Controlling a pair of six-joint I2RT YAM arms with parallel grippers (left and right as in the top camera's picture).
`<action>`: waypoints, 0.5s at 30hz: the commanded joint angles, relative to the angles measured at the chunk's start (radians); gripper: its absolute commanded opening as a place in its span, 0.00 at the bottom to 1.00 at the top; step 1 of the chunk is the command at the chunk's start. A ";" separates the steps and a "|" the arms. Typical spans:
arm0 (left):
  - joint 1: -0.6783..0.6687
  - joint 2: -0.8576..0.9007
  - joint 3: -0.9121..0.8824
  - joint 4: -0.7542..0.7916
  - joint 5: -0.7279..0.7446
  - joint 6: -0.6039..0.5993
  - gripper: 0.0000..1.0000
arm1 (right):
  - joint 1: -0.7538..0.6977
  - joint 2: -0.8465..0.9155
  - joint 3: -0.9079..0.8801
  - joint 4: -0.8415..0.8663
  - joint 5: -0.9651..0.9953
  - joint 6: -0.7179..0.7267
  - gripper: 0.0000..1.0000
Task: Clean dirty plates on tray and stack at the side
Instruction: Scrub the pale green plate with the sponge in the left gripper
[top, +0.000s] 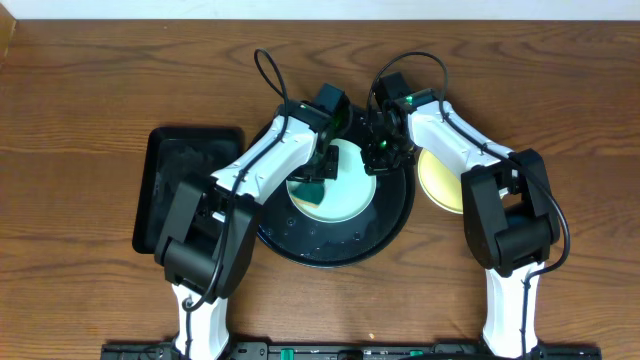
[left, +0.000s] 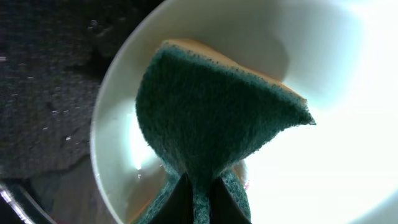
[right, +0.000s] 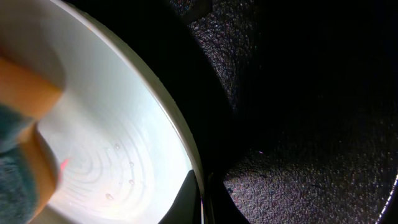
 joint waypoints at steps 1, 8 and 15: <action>-0.003 0.018 -0.005 -0.001 0.045 -0.043 0.07 | 0.031 0.023 -0.030 0.004 -0.020 0.018 0.01; -0.012 0.022 -0.005 0.071 0.362 0.089 0.07 | 0.031 0.023 -0.030 0.004 -0.020 0.018 0.01; -0.011 0.022 -0.005 0.086 0.208 0.037 0.08 | 0.031 0.023 -0.030 0.004 -0.019 0.018 0.01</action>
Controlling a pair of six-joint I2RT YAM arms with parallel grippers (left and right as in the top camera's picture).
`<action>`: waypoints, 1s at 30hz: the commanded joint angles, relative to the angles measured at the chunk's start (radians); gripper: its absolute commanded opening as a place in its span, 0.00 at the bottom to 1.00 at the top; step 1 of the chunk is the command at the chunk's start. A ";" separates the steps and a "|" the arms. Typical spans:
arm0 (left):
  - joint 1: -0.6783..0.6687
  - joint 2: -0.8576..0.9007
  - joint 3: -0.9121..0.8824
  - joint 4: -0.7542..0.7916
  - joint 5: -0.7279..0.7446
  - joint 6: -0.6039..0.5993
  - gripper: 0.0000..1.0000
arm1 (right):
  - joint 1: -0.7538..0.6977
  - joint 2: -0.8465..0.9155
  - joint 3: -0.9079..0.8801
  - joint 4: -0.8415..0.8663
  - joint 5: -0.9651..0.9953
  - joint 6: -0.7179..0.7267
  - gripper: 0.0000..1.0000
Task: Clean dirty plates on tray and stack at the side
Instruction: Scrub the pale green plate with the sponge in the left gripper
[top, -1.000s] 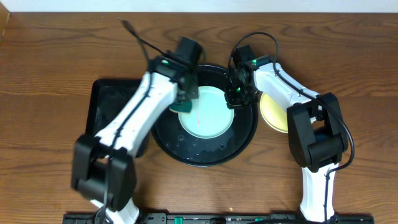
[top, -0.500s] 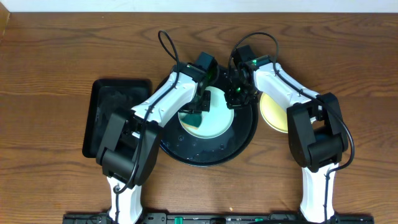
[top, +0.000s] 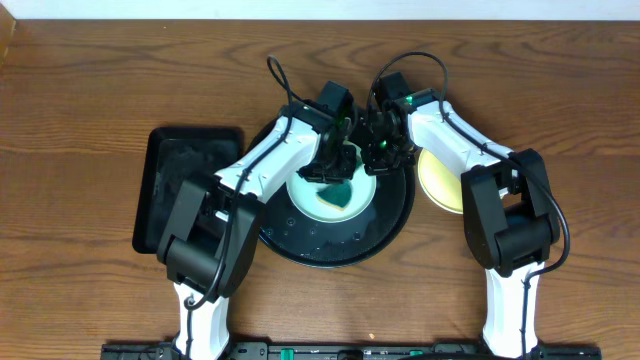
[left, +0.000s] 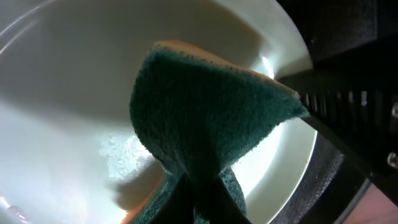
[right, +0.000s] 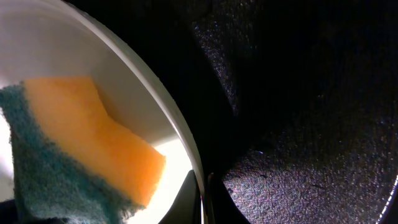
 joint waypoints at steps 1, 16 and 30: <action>-0.001 0.017 -0.005 -0.007 -0.131 -0.058 0.08 | 0.031 0.023 -0.030 0.004 -0.020 0.018 0.01; -0.003 0.017 -0.003 -0.154 -0.562 -0.282 0.07 | 0.031 0.023 -0.030 0.005 -0.020 0.018 0.01; -0.004 0.017 -0.003 -0.006 0.146 0.045 0.07 | 0.031 0.023 -0.030 0.005 -0.020 0.018 0.01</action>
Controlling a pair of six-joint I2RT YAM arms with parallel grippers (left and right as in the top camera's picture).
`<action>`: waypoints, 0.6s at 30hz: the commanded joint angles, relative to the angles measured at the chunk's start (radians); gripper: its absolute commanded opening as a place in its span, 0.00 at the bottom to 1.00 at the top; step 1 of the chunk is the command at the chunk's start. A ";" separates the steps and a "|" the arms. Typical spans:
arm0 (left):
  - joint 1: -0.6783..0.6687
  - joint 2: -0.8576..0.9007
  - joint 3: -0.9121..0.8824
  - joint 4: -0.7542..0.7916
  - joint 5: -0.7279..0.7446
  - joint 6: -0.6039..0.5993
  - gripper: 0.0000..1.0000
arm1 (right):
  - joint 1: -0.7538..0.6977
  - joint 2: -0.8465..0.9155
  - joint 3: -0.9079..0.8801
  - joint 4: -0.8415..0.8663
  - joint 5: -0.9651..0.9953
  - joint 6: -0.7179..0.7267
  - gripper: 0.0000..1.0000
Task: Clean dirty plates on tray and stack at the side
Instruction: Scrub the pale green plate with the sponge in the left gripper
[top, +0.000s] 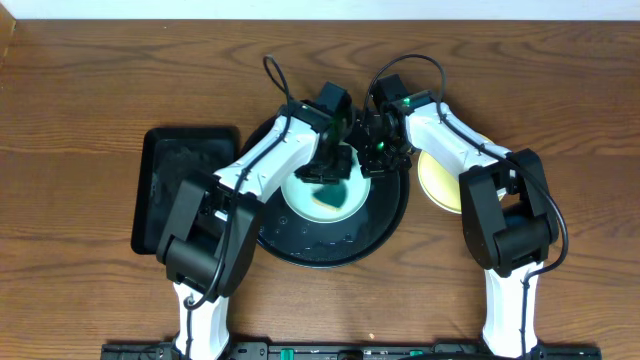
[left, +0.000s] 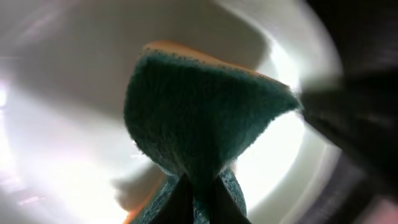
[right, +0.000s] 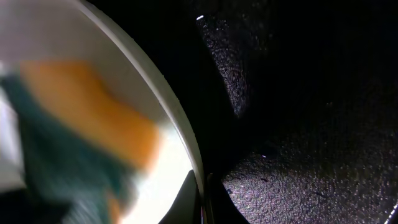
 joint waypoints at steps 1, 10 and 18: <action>-0.007 0.017 -0.004 0.021 0.150 0.052 0.07 | 0.023 0.023 -0.023 -0.002 0.021 0.007 0.01; -0.006 0.017 -0.004 -0.032 -0.404 -0.229 0.07 | 0.023 0.023 -0.023 -0.002 0.021 0.007 0.01; -0.007 0.017 -0.004 -0.071 -0.595 -0.293 0.07 | 0.023 0.023 -0.023 -0.002 0.022 0.007 0.01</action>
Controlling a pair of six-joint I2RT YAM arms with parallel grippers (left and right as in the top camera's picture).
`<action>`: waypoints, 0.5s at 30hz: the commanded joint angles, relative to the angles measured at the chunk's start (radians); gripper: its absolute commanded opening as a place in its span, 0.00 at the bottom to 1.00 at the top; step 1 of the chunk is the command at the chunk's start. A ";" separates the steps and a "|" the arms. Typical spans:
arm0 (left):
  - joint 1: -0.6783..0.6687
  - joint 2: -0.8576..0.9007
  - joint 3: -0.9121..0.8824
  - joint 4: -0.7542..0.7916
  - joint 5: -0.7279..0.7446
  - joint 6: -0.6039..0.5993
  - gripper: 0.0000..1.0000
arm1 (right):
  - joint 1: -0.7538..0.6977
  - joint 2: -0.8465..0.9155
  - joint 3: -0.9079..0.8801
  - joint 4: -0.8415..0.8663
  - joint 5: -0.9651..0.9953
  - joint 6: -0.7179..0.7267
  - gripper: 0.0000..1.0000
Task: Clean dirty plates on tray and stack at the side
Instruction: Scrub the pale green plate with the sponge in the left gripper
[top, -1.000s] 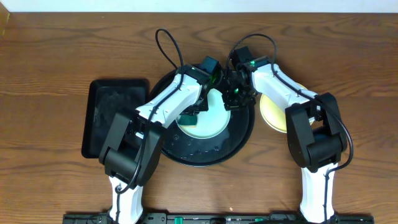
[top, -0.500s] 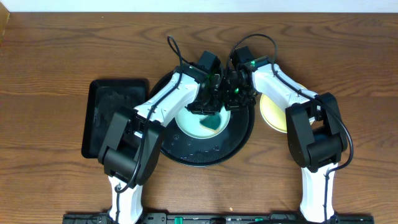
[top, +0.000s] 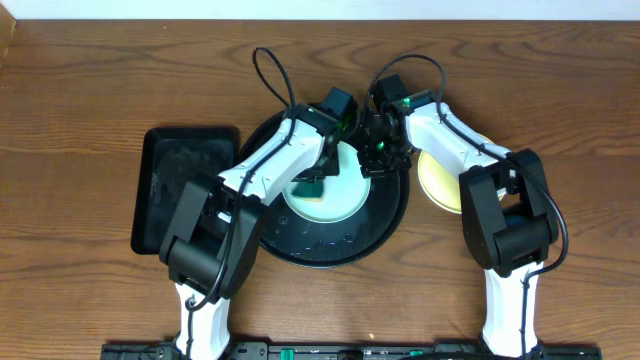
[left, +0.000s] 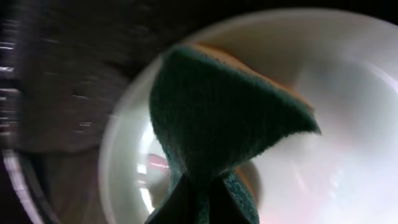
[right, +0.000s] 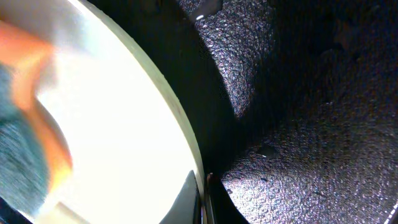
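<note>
A pale plate (top: 345, 195) lies in the round black tray (top: 320, 245). My left gripper (top: 312, 178) is shut on a green-and-orange sponge (top: 308, 187), which presses on the plate's left part. In the left wrist view the sponge (left: 230, 118) fans out from the left gripper (left: 200, 202) over the plate (left: 354, 87). My right gripper (top: 378, 158) is shut on the plate's right rim. The right wrist view shows that right gripper (right: 203, 193) pinching the rim of the plate (right: 112, 106), with the sponge (right: 25, 143) at the far left.
A yellow plate (top: 442, 182) lies on the wooden table to the right of the round tray, under my right arm. A black rectangular tray (top: 185, 200) sits at the left. The round tray's floor (right: 311, 124) is dark and rough.
My left gripper and the sponge have moved from the middle of the plate to its left part. My right gripper still pinches the same spot on the rim.
The sponge was first on the plate's left part, then at its middle right close to my right gripper, then near the middle, and now back on the left. My right gripper stayed shut on the rim throughout, and the plate stayed in the round tray.
</note>
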 joint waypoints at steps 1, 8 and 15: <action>0.012 0.016 -0.004 -0.016 -0.158 -0.049 0.07 | 0.023 0.023 -0.023 -0.002 0.022 0.007 0.01; 0.012 0.016 -0.004 0.013 0.237 0.208 0.07 | 0.023 0.023 -0.023 -0.002 0.022 0.007 0.01; 0.012 0.016 -0.004 0.032 0.539 0.377 0.07 | 0.023 0.023 -0.023 -0.003 0.022 0.007 0.01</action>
